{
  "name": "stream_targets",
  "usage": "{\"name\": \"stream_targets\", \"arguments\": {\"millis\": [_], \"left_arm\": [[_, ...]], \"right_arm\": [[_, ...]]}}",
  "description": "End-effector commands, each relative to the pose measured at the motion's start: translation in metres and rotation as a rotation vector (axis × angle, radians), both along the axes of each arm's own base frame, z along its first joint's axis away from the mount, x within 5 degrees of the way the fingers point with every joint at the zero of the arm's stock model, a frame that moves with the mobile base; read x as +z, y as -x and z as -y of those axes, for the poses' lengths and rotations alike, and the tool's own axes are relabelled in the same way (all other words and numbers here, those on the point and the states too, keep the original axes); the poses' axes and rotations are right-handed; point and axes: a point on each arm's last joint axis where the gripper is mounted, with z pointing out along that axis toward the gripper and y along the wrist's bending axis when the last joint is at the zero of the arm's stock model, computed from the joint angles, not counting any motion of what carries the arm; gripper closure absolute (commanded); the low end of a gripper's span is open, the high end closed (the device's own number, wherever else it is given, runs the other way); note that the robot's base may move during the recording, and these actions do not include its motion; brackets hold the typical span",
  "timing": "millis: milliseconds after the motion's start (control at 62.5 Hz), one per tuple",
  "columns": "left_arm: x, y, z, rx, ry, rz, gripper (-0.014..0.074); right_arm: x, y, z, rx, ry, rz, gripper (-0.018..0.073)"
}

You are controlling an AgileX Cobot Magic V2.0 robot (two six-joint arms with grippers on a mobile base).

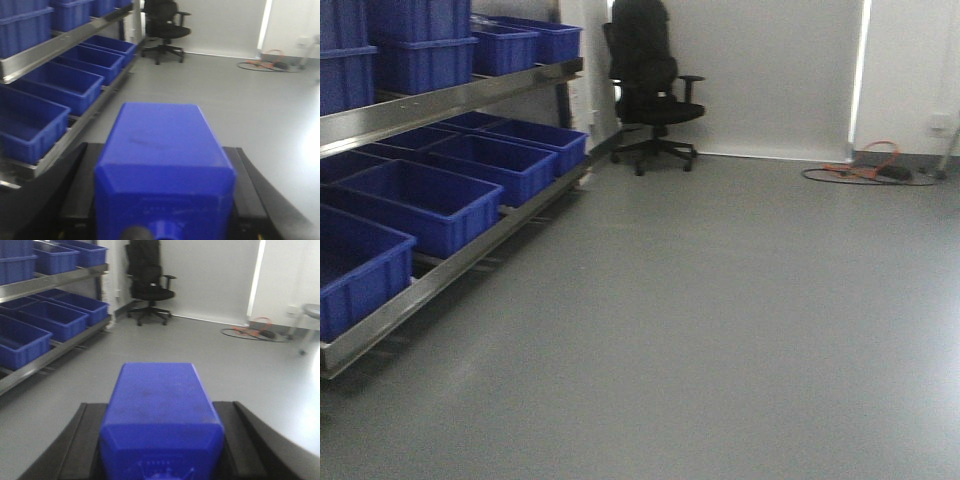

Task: Pick and sort blue part to right shelf
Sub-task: 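Drive the base along the aisle up to the shelf of blue bins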

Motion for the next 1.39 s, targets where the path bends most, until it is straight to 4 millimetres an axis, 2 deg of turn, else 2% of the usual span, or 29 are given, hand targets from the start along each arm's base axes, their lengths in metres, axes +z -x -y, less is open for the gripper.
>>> {"name": "stream_targets", "arguments": {"millis": [0, 1377], "left_arm": [[0.0161, -0.0003, -0.0005, 0.008, 0.022, 0.102, 0.0265], [0.0161, -0.0003, -0.0005, 0.008, 0.022, 0.102, 0.0265]], "right_arm": [[0.0186, 0.0004, 0.0007, -0.009, 0.015, 0.119, 0.0249], [0.0186, 0.0004, 0.0007, -0.009, 0.015, 0.119, 0.0249]]}}
